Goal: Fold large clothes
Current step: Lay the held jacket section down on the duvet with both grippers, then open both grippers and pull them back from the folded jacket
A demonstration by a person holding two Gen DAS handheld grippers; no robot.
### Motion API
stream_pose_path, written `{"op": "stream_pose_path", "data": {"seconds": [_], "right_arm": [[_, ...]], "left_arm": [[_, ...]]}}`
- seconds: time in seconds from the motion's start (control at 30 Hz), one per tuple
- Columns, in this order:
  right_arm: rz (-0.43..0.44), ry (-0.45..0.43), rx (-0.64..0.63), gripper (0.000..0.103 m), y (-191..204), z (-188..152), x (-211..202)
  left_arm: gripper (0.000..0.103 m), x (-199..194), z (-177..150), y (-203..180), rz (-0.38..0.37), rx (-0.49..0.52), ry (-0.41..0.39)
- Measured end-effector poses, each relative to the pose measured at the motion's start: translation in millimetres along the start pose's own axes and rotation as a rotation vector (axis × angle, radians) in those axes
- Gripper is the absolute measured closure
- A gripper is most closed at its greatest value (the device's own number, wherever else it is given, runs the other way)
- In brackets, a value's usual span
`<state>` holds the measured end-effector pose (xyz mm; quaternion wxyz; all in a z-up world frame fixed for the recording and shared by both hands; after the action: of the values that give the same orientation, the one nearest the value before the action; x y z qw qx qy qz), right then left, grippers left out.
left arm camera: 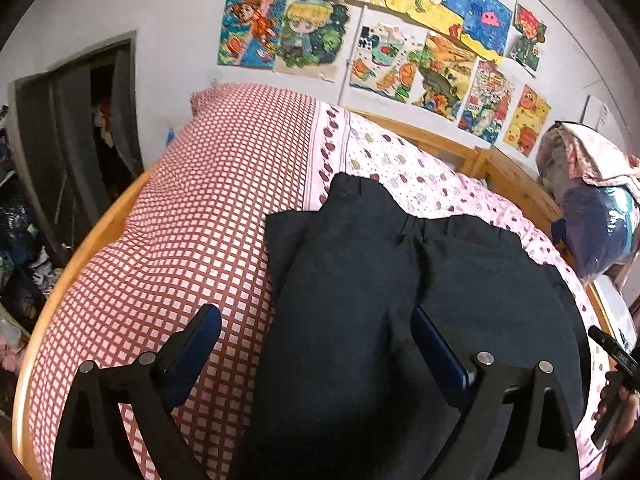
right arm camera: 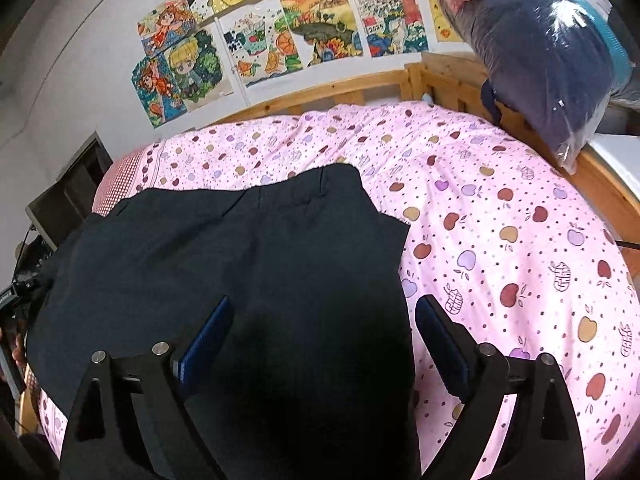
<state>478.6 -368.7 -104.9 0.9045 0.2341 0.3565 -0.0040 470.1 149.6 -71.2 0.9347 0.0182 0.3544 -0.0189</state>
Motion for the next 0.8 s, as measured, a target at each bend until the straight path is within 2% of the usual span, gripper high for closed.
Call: {"op": "stream_pose_path", "data": {"seconds": [0.13,0.3,0.53,0.8], "right_arm": [[-0.011,-0.042,-0.009,0.011,0.3,2.2,-12.4],[-0.006,-0.099,-0.005,0.004,3.6,4.8,-33.4],[0.040,-0.192,-0.017,0.002,16.4,0.1,-74.8],[0.081,-0.235,-0.088,0.002,39.2,-18.3,-111.7]], "left_arm": [[0.001,-15.4,3.9,-2.2,0.038,0.009,-0.032],[0.000,-39.3,7.6,-12.3,0.084,0.057,-0.087],[0.000,-75.1,5.7,-45.3,0.089,0.135,-0.141],[0.000,-116.4,0.7,-84.3,0.079,0.216,-0.209]]}}
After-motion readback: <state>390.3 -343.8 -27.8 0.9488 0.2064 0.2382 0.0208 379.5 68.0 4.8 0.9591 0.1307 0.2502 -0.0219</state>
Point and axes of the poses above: each gripper's, at about its wrist camera, not at the fingertips, and x roughly the way its jaws point, y to its left, z to its top, the point moved 8 cm from there along x, roughly the way its jaws point, and after that the axes turned 15 degrees about x, right-handed, at the moved point
